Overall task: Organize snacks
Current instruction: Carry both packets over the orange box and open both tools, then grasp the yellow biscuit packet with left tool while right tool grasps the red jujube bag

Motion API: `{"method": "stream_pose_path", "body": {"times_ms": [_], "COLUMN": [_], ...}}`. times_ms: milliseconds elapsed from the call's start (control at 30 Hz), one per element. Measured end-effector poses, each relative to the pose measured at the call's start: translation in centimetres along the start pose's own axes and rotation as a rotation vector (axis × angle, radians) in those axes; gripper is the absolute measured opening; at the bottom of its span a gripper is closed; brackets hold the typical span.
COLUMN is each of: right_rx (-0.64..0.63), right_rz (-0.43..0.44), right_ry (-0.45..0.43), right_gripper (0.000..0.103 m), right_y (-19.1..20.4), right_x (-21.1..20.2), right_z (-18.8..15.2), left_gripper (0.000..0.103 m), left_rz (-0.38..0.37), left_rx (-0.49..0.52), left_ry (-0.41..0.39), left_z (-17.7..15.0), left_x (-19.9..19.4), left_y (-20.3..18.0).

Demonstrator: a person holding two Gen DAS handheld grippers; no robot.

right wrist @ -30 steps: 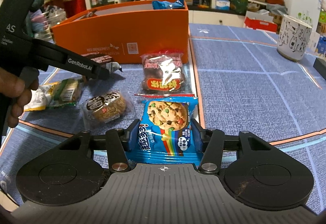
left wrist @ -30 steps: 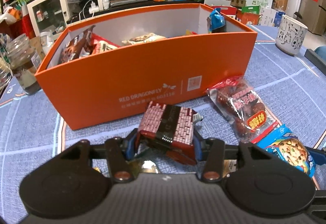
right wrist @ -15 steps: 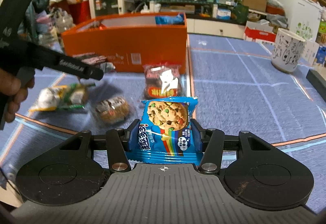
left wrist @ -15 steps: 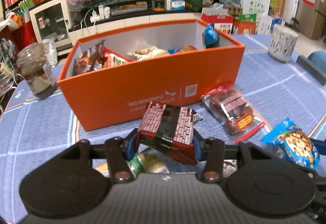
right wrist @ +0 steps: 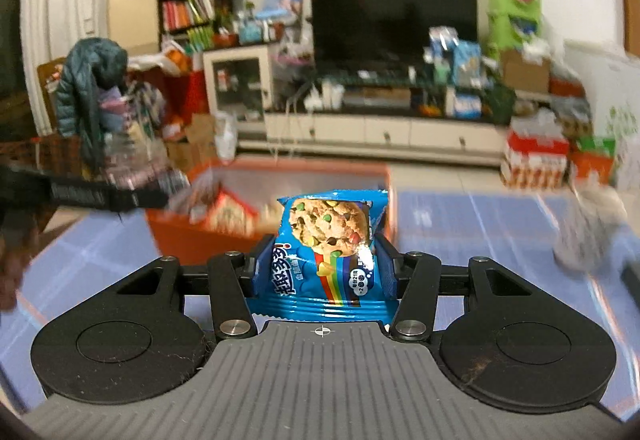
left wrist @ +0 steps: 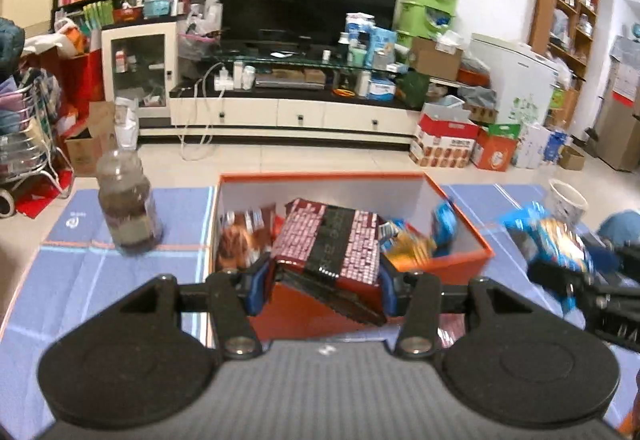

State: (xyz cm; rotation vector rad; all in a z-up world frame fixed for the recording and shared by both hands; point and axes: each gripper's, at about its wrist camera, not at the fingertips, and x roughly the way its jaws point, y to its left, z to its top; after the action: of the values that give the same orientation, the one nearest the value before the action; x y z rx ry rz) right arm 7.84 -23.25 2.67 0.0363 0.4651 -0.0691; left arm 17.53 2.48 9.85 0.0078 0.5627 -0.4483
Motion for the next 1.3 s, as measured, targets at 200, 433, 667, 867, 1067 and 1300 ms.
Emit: {"method": "stream_pose_path", "body": {"times_ms": [200, 433, 667, 867, 1067, 1300], "right_rx": [-0.040, -0.005, 0.003, -0.070, -0.021, 0.009], "right_rz": [0.009, 0.015, -0.096, -0.075, -0.021, -0.030], "right_ry": [0.003, -0.050, 0.005, 0.087, 0.155, 0.238], "right_gripper": [0.041, 0.070, 0.072, 0.073, 0.083, 0.081], "right_y": [1.0, -0.7, -3.4, -1.9, -1.0, -0.3], "right_x": [8.5, 4.6, -1.4, 3.8, 7.9, 11.1], "right_z": [7.1, 6.0, -4.6, -7.6, -8.4, -8.9], "left_gripper": [0.063, 0.084, 0.102, 0.102, 0.102, 0.102], "left_rz": [0.065, 0.097, 0.332, 0.441, 0.421, 0.427], "left_rx": [0.026, 0.024, -0.199, -0.304, -0.273, -0.280], "left_ry": [-0.009, -0.072, -0.020, 0.011, 0.040, 0.061], "left_z": [3.9, 1.1, -8.0, -12.2, -12.6, -13.7], "left_x": [6.2, 0.0, -5.0, -4.8, -3.7, -3.4], "left_y": [0.2, 2.1, 5.0, 4.7, 4.1, 4.5]}}
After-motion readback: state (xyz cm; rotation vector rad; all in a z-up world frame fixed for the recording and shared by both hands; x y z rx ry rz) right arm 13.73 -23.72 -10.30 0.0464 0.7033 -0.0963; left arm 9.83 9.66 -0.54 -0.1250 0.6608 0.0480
